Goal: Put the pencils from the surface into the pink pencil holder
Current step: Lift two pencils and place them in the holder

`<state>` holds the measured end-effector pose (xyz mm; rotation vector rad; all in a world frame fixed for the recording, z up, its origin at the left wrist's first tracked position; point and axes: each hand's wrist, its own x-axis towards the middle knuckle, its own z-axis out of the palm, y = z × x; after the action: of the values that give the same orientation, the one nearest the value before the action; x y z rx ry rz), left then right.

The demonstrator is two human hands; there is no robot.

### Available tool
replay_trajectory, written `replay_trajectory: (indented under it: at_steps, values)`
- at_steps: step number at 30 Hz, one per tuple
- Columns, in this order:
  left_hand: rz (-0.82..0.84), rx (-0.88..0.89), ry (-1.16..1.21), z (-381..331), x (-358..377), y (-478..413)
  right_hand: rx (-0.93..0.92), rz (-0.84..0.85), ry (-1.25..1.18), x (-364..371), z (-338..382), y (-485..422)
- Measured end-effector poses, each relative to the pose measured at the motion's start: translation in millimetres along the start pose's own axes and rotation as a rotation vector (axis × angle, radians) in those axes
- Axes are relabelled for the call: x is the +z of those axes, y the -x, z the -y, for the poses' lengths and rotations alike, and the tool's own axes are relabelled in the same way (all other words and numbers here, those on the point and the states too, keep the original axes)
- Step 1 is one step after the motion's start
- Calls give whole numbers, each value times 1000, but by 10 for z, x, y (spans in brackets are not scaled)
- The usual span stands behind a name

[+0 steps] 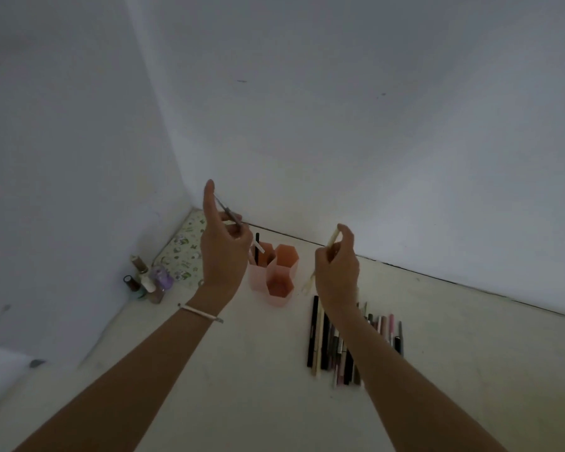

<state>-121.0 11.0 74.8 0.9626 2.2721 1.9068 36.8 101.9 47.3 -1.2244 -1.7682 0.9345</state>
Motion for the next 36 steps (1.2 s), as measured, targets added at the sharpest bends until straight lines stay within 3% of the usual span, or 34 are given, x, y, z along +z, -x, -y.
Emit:
replay_trajectory:
  at_steps: [6,10,16,20,22,24,27,31,36]
  values:
    - [153,50,-255,246,168,41,-196,-76,-143,33,208,-88]
    - [102,98,-332,371,100,86,-195,-40,-140,155,251,-74]
    - [-1,-25,-254,462,-207,98,-233,158,44,499,282,11]
    - [-14,-240,-312,506,-277,243,-376,250,252,569,177,106]
    - [90,-404,-432,536,-245,349,-436,202,281,526,139,106]
    - [337,-520,-595,563,-150,487,-384,115,223,407,159,52]
    - [656,-466,-736,550,113,764,-307,-24,159,127,158,-104]
    - [766,-488,-600,425,515,1063,-232,-119,158,-315,44,-226]
    - [865,-486,-633,364,866,1314,-168,-126,206,-735,-240,-120]
